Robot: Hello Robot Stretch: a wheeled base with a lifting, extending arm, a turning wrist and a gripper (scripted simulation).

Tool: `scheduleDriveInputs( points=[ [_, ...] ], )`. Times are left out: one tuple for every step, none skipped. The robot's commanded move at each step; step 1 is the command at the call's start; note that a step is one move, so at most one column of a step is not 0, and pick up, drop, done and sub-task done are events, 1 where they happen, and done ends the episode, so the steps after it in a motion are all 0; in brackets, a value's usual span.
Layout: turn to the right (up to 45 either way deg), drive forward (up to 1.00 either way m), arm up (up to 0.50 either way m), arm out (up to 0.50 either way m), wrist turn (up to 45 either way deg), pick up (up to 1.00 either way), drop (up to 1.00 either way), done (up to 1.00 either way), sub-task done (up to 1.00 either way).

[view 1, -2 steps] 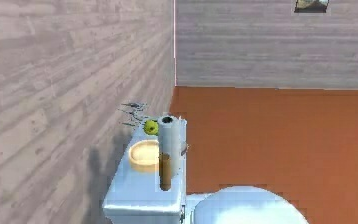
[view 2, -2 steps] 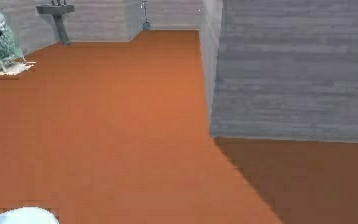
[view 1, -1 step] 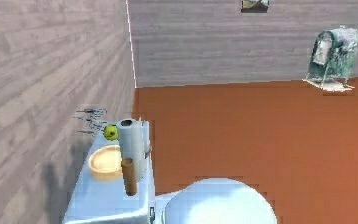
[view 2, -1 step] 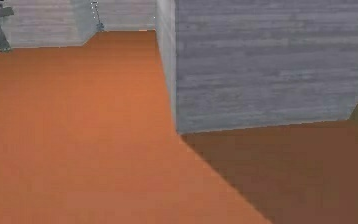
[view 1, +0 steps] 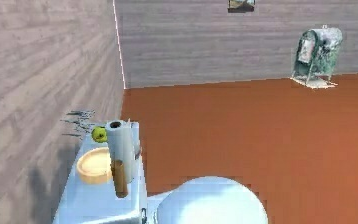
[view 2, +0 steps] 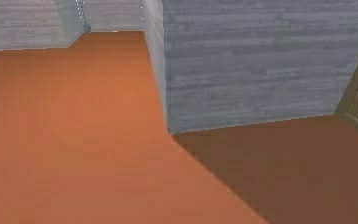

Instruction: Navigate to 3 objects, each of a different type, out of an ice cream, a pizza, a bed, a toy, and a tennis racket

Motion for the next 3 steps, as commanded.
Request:
scheduleDriveInputs(
  points=[
    [0.0,0.05,0.00,0.00,0.0,0.00,0.00,0.00,0.00],
    [-24.0,0.00,0.00,0.00,0.0,0.00,0.00,0.00,0.00],
    [0.0,0.00,0.00,0.00,0.0,0.00,0.00,1.00,0.00]
  ],
)
